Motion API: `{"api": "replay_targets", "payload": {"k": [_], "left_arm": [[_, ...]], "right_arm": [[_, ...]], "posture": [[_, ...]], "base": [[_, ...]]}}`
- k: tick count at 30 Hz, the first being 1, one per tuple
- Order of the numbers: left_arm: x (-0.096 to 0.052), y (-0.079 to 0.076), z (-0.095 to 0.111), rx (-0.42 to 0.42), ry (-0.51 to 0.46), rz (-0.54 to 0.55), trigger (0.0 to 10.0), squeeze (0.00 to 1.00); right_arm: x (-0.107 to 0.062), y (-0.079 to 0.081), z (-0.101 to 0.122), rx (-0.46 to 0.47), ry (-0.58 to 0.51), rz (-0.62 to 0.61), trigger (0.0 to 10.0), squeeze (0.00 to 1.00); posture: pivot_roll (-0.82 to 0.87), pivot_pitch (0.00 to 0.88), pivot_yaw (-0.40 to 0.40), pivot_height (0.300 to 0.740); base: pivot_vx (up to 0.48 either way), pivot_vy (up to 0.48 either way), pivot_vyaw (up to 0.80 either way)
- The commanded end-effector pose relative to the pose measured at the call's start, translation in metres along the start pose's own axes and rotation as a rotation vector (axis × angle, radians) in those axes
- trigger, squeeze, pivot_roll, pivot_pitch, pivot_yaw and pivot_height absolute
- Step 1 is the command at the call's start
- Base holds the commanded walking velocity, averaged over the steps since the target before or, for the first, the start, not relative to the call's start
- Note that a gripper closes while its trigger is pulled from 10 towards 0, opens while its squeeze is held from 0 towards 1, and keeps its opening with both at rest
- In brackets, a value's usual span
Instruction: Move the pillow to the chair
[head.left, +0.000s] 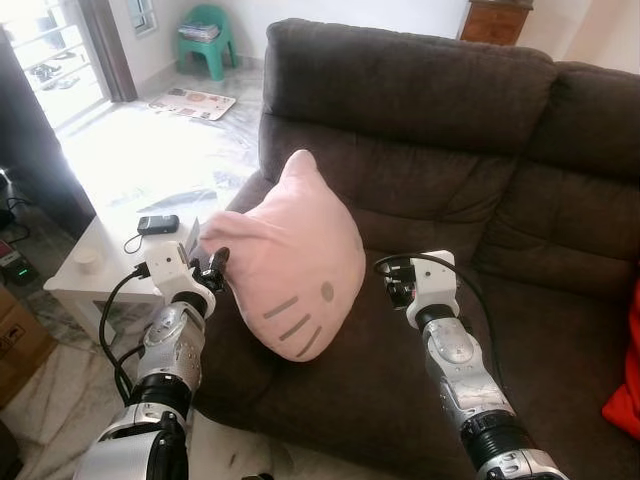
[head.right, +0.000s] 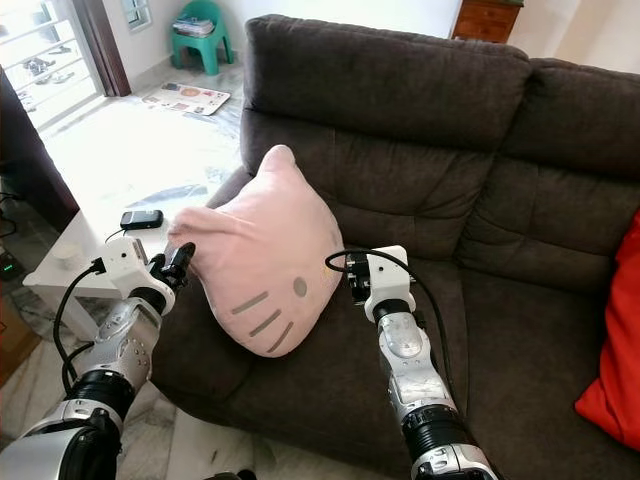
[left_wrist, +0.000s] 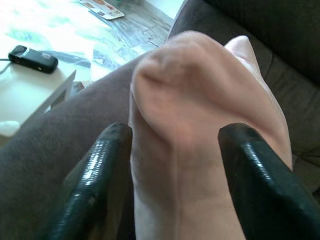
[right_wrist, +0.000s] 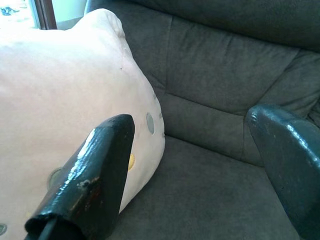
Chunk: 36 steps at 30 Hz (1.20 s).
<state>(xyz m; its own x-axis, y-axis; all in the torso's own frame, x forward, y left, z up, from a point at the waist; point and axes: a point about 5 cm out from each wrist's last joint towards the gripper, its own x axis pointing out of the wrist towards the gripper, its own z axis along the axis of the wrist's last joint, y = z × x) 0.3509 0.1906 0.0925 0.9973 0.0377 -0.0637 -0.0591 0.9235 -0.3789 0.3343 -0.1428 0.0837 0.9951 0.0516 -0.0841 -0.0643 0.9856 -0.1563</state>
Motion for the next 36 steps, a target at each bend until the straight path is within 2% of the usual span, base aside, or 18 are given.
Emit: {"api": "replay_targets", "payload": {"k": [1,3,4,5,6,8,11,14,15,17,18,19,26,29,32,36], "left_arm": [[-0.003,-0.001,0.005,0.06,-0.034,-0.023,10.0,1.0],[-0.007,-0.002,0.008,0.135,-0.063,-0.041,10.0,1.0],[-0.01,-0.003,0.009,0.173,-0.077,-0.05,10.0,0.64],[-0.017,-0.003,0.012,0.288,-0.106,-0.058,10.0,0.0],[-0.027,0.0,0.014,0.339,-0.135,-0.054,10.0,0.0],[-0.029,0.0,0.014,0.342,-0.14,-0.053,10.0,0.0],[-0.05,0.01,0.017,0.406,-0.19,0.001,10.0,0.0],[-0.061,0.013,0.015,0.419,-0.203,0.033,10.0,0.0],[-0.069,0.016,0.012,0.434,-0.196,0.062,10.0,0.0],[-0.075,0.018,0.007,0.479,-0.175,0.072,10.0,0.0],[-0.076,0.018,0.005,0.504,-0.165,0.069,10.0,0.0],[-0.079,0.019,0.001,0.494,-0.147,0.063,10.0,0.0],[-0.082,0.023,-0.004,0.514,-0.114,0.066,10.0,0.0],[-0.083,0.029,-0.009,0.51,-0.09,0.073,10.0,0.0],[-0.084,0.031,-0.012,0.507,-0.079,0.079,10.0,0.0],[-0.086,0.035,-0.017,0.468,-0.067,0.099,10.0,0.0]], "right_arm": [[0.0,-0.003,0.004,0.01,-0.019,-0.011,10.0,0.0],[-0.001,-0.004,0.004,0.022,-0.038,-0.008,10.0,0.0],[-0.002,-0.005,0.004,0.028,-0.048,-0.004,10.0,0.0],[-0.005,-0.005,0.002,0.037,-0.067,0.005,10.0,0.0],[-0.008,-0.006,-0.001,0.064,-0.069,0.008,10.0,0.0],[-0.008,-0.006,-0.002,0.071,-0.069,0.007,10.0,0.0],[-0.014,-0.011,-0.012,0.15,-0.043,-0.027,10.0,0.0],[-0.017,-0.016,-0.019,0.161,-0.033,-0.042,10.0,0.0],[-0.021,-0.022,-0.026,0.174,-0.02,-0.064,10.0,0.0],[-0.025,-0.03,-0.033,0.179,-0.002,-0.09,10.0,0.0],[-0.026,-0.034,-0.035,0.175,0.004,-0.099,10.0,0.0],[-0.03,-0.043,-0.043,0.153,0.03,-0.126,10.0,0.0],[-0.04,-0.061,-0.055,0.117,0.06,-0.163,10.0,0.0],[-0.048,-0.074,-0.064,0.108,0.086,-0.194,10.0,0.0],[-0.051,-0.077,-0.068,0.109,0.097,-0.19,10.0,0.0],[-0.053,-0.071,-0.071,0.118,0.102,-0.169,10.0,0.0]], "posture": [[0.06,0.022,-0.043,0.74],[0.06,0.029,-0.039,0.74],[0.06,0.029,-0.039,0.74],[0.06,0.028,-0.035,0.74],[0.06,0.028,-0.035,0.74],[0.06,0.028,-0.035,0.74],[0.08,0.029,-0.027,0.74],[0.08,0.026,-0.026,0.74],[0.08,0.019,-0.022,0.74],[0.08,0.013,-0.017,0.74],[0.08,0.011,-0.014,0.74],[0.08,0.007,-0.009,0.74],[0.07,0.0,0.008,0.74],[0.06,0.0,0.021,0.74],[0.06,0.0,0.025,0.74],[0.05,0.0,0.03,0.74]], "base": [[0.0,0.0,0.0],[0.0,0.0,0.0],[0.0,0.0,0.0],[0.0,0.0,0.0],[0.0,0.0,0.0],[0.0,0.0,0.0],[0.0,0.0,0.0],[0.0,0.0,0.0],[0.0,0.0,0.0],[0.0,0.0,0.0],[0.0,0.0,0.0],[0.0,0.0,0.0],[0.0,0.0,0.0],[0.0,0.0,0.0],[0.0,0.0,0.0],[0.0,0.0,0.0]]}}
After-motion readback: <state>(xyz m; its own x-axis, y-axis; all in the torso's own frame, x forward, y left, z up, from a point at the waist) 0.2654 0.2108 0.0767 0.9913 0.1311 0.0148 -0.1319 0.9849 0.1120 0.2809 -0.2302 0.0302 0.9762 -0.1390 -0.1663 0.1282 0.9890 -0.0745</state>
